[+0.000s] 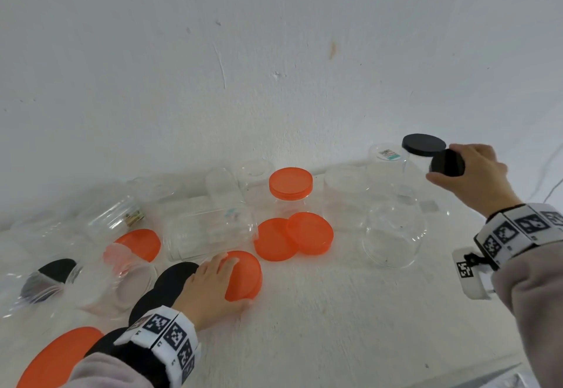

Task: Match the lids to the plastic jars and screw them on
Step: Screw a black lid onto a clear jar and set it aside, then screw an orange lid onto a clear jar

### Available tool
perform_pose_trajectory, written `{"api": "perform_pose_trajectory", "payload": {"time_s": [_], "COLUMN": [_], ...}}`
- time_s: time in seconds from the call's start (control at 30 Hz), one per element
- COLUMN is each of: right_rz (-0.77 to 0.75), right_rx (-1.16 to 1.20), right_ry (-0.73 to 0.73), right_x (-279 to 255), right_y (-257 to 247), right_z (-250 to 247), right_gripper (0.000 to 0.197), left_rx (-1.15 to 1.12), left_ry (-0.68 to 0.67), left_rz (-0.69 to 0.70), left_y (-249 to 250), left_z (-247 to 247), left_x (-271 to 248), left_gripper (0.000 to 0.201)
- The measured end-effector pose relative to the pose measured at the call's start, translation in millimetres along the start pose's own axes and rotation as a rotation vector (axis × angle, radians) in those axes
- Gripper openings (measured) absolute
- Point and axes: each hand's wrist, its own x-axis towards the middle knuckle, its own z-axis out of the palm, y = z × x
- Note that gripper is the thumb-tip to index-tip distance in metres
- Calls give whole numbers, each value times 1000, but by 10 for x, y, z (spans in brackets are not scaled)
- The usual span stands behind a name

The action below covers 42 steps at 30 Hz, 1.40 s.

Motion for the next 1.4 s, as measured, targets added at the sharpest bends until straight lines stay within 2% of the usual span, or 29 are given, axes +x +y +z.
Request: {"api": "perform_pose_trajectory", "payload": {"time_s": [0.33, 0.5, 0.73, 0.83, 0.9, 1.03, 1.13, 1.3, 1.4], "right_rz": [103, 137, 140, 137, 98, -154, -212, -5, 17], "right_rx": [-102, -179, -327, -408, -491, -565, -595, -538, -556], "right_ry": [-82, -111, -128, -172, -155, -65, -205, -477, -519], "right_x": [187, 251, 268, 220, 153, -50, -198, -356, -436], "right_y": [38, 75, 67, 12, -55, -257, -411, -495, -495], "right_z": [128, 119, 118, 118, 133, 269, 450, 659, 700], "right_gripper": [61, 37, 40, 48, 50, 56, 70, 94, 96], "left_rx": [-66, -169, -296, -334, -353, -411, -459, -525, -550], "left_ry": [-4, 18, 71, 84, 97, 128, 139, 150, 146], "left_rz": [-17, -23, 11, 19, 25, 37, 46, 61, 72], "left_y": [-9, -11, -5, -3, 1, 31, 67, 103, 97], "left_z": [-41, -83, -106, -111, -115, -136, -152, -174, -189], "left_x": [-40, -74, -132, -173, -201, -271, -334, -423, -471], "left_gripper": [91, 91, 93, 93, 93, 91, 86, 83, 91]}}
